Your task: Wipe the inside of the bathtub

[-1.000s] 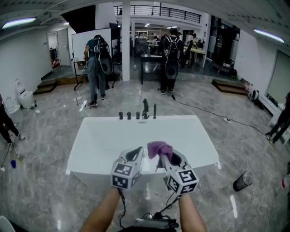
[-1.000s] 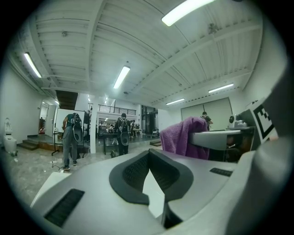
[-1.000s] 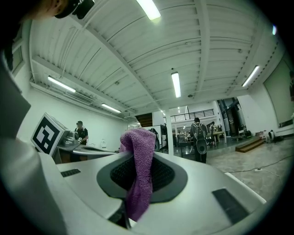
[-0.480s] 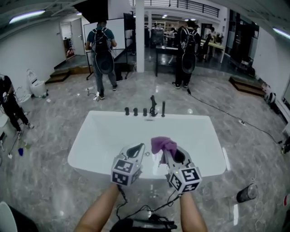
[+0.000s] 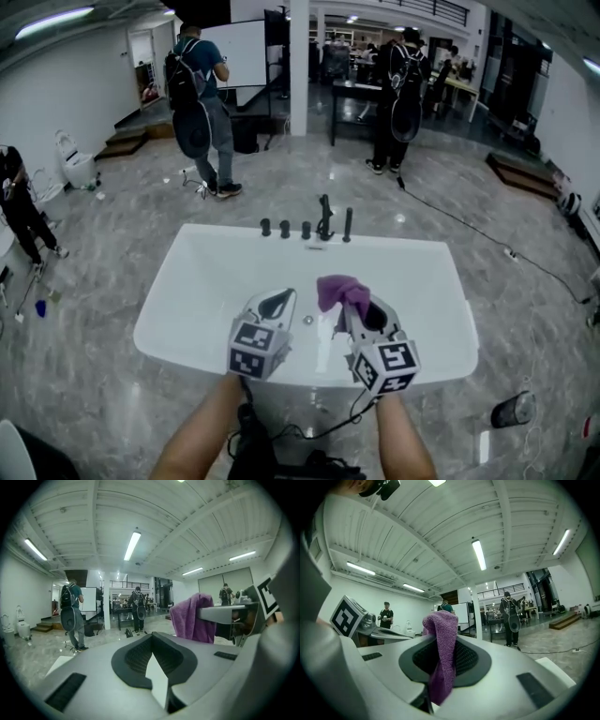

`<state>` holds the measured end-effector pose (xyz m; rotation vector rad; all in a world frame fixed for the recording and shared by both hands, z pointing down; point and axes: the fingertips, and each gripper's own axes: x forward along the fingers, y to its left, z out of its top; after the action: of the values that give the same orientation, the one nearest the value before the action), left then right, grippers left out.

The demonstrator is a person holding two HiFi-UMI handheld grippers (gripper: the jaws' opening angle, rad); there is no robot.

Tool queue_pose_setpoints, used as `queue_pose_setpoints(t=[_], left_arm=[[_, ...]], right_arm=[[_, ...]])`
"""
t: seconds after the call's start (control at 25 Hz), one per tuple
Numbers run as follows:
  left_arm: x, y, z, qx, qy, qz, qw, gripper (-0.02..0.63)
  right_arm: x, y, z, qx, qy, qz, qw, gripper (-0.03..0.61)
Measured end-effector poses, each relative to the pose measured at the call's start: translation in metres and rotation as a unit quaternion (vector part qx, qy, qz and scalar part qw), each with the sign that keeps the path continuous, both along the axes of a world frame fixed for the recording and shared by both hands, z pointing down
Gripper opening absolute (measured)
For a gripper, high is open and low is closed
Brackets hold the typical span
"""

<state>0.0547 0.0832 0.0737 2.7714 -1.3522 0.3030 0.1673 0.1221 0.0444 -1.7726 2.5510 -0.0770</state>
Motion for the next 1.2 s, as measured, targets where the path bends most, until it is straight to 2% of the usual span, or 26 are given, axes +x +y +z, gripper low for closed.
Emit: queue_pose_setpoints(t=[0.2, 0.32, 0.44, 0.64, 0.84, 0.96, 1.12, 1.2], left_arm=[[-0.022, -0.082, 0.015, 0.008, 0.009, 0.031, 0.9994, 0.006], [-0.033, -0.138, 0.028, -0.003, 0.027, 0.048, 0.9985, 0.006], [-0.042, -0.195, 0.042, -0.002, 0.027, 0.056, 0.998, 0.006], [-0.048, -0.28, 0.082, -0.01, 0.014, 0.048, 0.9987, 0.006], [-0.016, -0.338, 0.155, -0.017, -0.015, 0.016, 0.9996, 0.006], [0.016, -0.357, 0.19, -0.011, -0.029, -0.011, 0.9994, 0.008], [0.045, -0.378, 0.247, -0.032, -0.006, -0.059, 0.9978, 0.006], [0.051, -0.395, 0.291, -0.044, -0.016, -0.066, 0.9967, 0.006]], right_arm=[[-0.031, -0.079, 0.014, -0.015, 0.032, 0.025, 0.999, 0.066], [-0.049, -0.135, 0.028, -0.029, 0.05, 0.05, 0.997, 0.066], [-0.061, -0.189, 0.047, -0.048, 0.061, 0.068, 0.995, 0.066], [-0.066, -0.262, 0.091, -0.074, 0.081, 0.051, 0.993, 0.066], [-0.027, -0.313, 0.174, -0.108, 0.112, 0.016, 0.988, 0.068], [0.012, -0.336, 0.228, -0.124, 0.106, -0.008, 0.986, 0.067], [0.052, -0.375, 0.296, -0.141, 0.139, -0.025, 0.98, 0.072], [0.057, -0.399, 0.329, -0.141, 0.142, -0.027, 0.979, 0.074]])
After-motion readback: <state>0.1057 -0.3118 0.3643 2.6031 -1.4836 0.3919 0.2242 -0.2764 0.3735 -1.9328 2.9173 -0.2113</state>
